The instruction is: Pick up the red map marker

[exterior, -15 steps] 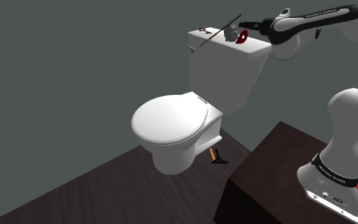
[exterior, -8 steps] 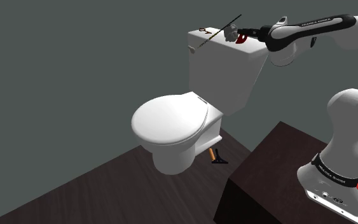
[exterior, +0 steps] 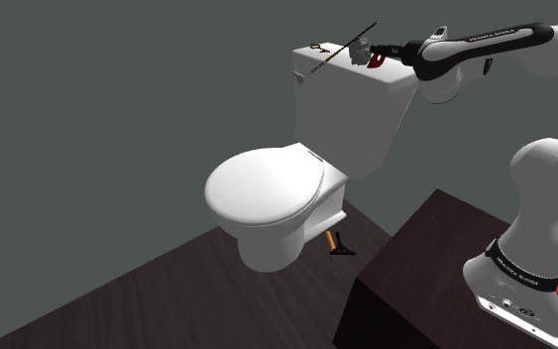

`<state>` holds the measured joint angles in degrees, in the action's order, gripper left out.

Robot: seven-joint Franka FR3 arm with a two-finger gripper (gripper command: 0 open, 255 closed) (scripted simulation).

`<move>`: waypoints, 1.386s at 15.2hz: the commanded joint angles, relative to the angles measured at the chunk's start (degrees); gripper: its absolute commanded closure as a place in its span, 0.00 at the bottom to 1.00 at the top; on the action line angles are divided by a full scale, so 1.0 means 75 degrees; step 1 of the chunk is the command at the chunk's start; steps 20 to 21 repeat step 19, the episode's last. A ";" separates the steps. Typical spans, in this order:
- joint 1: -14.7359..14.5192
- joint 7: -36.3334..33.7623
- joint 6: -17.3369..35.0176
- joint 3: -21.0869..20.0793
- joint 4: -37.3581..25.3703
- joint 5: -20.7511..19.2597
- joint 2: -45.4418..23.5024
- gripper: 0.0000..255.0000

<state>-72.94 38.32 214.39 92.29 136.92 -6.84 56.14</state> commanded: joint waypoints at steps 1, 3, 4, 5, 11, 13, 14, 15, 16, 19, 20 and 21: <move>0.0000 0.0000 0.0000 0.0000 0.0000 0.0000 0.0000 1.00; 0.0056 -0.0031 -0.0044 -0.0070 0.0005 0.0039 -0.0055 1.00; 0.0109 -0.0072 -0.0102 -0.0156 -0.0012 0.0097 -0.0130 1.00; 0.0161 -0.0112 -0.0162 -0.0242 -0.0029 0.0155 -0.0205 1.00; 0.0489 -0.0350 -0.0541 -0.0759 -0.0166 0.0486 -0.0637 1.00; 0.0603 -0.0429 -0.0676 -0.0931 -0.0224 0.0591 -0.0775 1.00; 0.0661 -0.0467 -0.0744 -0.1016 -0.0255 0.0642 -0.0843 1.00; 0.0719 -0.0506 -0.0814 -0.1102 -0.0288 0.0692 -0.0910 1.00; 0.0777 -0.0544 -0.0884 -0.1187 -0.0322 0.0742 -0.0977 1.00; 0.0845 -0.0589 -0.0966 -0.1285 -0.0363 0.0798 -0.1053 1.00; 0.0845 -0.0589 -0.0966 -0.1285 -0.0363 0.0798 -0.1053 1.00; 0.0845 -0.0589 -0.0966 -0.1285 -0.0363 0.0798 -0.1053 1.00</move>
